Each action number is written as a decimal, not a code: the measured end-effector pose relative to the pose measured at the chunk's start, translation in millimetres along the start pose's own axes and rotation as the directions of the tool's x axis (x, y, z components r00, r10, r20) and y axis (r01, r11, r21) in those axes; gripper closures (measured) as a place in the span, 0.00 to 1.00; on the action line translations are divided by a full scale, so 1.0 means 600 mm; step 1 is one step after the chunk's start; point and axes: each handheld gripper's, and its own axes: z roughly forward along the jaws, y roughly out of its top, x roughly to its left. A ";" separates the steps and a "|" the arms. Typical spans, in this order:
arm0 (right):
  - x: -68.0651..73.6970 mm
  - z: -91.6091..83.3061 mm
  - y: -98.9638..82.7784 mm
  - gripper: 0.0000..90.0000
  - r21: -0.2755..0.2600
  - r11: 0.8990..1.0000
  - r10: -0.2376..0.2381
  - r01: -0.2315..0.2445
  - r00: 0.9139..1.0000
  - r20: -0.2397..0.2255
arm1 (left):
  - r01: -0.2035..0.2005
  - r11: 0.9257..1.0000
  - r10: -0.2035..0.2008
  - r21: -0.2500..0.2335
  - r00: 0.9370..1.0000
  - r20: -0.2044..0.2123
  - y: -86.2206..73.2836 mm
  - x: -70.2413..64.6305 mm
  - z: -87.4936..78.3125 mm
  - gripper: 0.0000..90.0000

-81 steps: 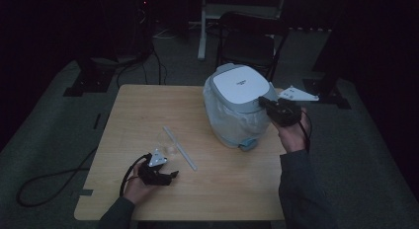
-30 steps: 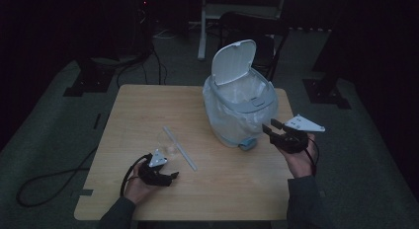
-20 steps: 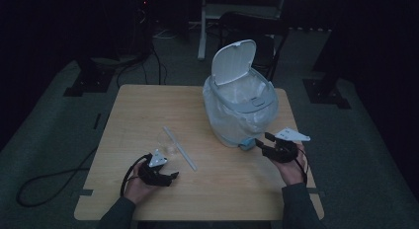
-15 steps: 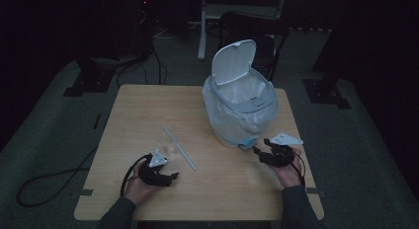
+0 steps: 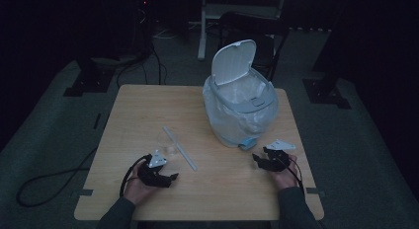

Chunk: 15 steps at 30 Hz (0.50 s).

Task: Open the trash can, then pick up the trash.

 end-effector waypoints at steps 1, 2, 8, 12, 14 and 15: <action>-0.002 0.002 -0.002 0.43 0.010 1.000 0.002 -0.002 1.000 0.005 | 0.000 1.000 0.000 0.001 1.000 0.000 0.000 0.000 0.000 0.24; -0.005 0.000 -0.002 0.43 0.003 1.000 0.006 -0.006 1.000 0.008 | 0.000 1.000 0.000 0.001 1.000 0.000 0.000 0.000 0.000 0.24; -0.003 0.001 -0.002 0.43 0.009 1.000 -0.008 0.008 1.000 0.013 | 0.003 1.000 -0.003 0.005 1.000 -0.003 0.001 -0.001 0.000 0.24; -0.002 0.002 -0.001 0.41 0.019 1.000 -0.017 0.016 1.000 0.016 | 0.004 1.000 -0.004 0.015 1.000 -0.007 0.001 -0.001 -0.003 0.25; -0.004 0.003 -0.001 0.40 0.020 1.000 -0.007 0.007 1.000 0.011 | 0.007 1.000 -0.007 0.019 1.000 -0.009 0.001 -0.001 -0.004 0.27; -0.004 0.003 -0.001 0.40 0.022 1.000 -0.003 0.002 1.000 0.011 | 0.007 1.000 -0.006 0.021 1.000 -0.013 0.001 -0.002 -0.005 0.27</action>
